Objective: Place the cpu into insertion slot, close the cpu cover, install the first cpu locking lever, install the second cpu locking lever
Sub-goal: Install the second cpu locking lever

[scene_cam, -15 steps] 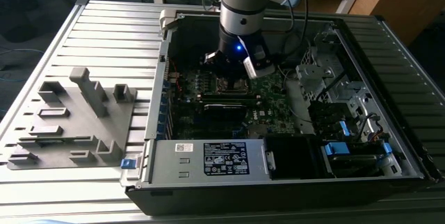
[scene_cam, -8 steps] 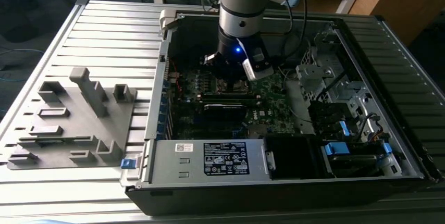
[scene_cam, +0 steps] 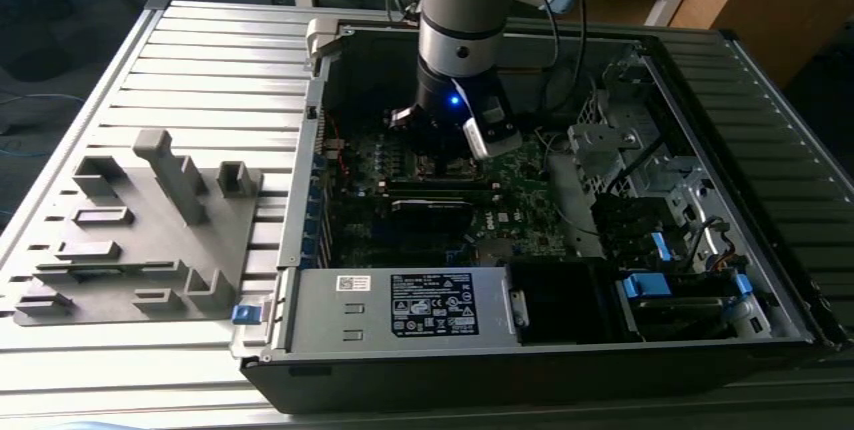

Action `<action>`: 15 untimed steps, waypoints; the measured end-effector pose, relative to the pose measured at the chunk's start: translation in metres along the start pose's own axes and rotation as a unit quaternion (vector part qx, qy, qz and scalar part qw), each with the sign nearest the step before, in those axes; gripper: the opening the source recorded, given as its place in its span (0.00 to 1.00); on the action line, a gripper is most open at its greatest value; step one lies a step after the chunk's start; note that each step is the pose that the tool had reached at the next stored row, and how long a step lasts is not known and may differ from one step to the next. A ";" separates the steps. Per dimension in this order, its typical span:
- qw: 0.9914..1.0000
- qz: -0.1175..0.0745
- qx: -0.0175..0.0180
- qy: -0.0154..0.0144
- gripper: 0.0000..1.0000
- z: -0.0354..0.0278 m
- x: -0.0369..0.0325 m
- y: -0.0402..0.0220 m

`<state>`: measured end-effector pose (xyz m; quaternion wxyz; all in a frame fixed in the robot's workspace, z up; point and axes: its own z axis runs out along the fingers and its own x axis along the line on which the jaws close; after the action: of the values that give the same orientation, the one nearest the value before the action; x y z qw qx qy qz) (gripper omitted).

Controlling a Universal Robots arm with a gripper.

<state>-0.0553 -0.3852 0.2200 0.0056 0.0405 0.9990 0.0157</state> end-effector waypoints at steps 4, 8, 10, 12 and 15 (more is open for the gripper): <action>1.000 0.000 0.000 0.000 0.11 0.0017 0.0001 0.0000; 1.000 0.000 0.000 0.000 0.11 0.0031 0.0012 -0.0002; 1.000 0.000 -0.001 0.000 0.11 0.0034 0.0021 -0.0002; 1.000 -0.001 -0.001 0.000 0.11 0.0038 0.0034 -0.0003; 1.000 -0.002 -0.002 0.000 0.11 0.0043 0.0056 -0.0005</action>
<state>-0.0608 -0.3851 0.2156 0.0055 0.0384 0.9991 0.0182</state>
